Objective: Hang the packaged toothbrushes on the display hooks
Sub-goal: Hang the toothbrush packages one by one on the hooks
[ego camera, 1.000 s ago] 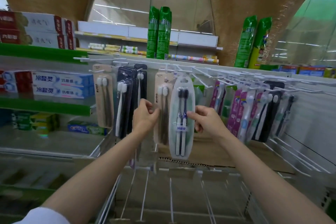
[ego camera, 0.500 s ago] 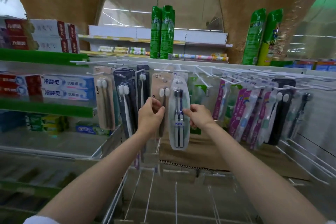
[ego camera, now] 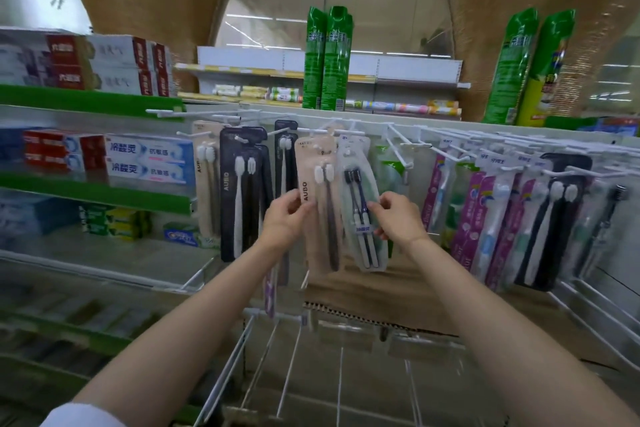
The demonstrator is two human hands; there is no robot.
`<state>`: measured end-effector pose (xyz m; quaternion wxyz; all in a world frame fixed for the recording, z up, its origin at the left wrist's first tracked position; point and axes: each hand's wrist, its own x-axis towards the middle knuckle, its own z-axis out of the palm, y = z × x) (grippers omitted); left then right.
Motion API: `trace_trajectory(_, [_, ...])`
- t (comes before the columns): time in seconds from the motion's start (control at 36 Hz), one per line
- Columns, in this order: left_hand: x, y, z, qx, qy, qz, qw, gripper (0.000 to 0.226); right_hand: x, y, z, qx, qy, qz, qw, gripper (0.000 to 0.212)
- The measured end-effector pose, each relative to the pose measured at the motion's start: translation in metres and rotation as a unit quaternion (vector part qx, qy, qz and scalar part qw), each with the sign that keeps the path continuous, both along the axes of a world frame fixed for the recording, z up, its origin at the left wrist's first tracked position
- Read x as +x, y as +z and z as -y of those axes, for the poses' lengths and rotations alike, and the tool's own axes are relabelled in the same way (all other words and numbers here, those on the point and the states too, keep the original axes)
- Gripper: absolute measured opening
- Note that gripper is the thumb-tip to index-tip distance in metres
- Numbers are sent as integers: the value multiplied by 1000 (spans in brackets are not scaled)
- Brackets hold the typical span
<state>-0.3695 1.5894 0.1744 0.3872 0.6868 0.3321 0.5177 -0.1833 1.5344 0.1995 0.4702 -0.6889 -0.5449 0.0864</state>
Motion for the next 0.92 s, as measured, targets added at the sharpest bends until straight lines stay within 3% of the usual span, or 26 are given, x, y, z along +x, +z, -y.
trace_trajectory(0.06, [-3, 0, 3, -62, -79, 66, 993, 24, -1, -1, 2, 14, 22, -22, 999, 14])
trace_trajectory(0.14, [-10, 0, 9, -99, -168, 106, 975, 24, -5, -5, 6, 25, 65, -38, 997, 29])
trace_trajectory(0.31, [-27, 5, 23, -72, -233, 110, 964, 14, -24, -10, 31, 33, 256, -93, 962, 45])
trace_trajectory(0.39, [-29, 4, 31, -14, -240, 63, 969, 9, -36, -11, 41, -4, 314, -62, 947, 32])
trace_trajectory(0.56, [-24, -2, 38, 83, -180, -41, 979, 38, -37, -22, 51, -3, 280, -49, 959, 20])
trace_trajectory(0.67, [-27, -9, 41, 65, -188, -140, 970, 26, -31, -35, 59, -27, 239, -101, 965, 17])
trace_trajectory(0.78, [-34, -14, 35, 33, -188, -147, 971, 18, -24, -41, 60, -22, 184, -175, 967, 7])
trace_trajectory(0.92, [-45, -23, 22, -16, -157, -126, 979, 11, -31, -43, 62, -32, 165, -149, 974, 9])
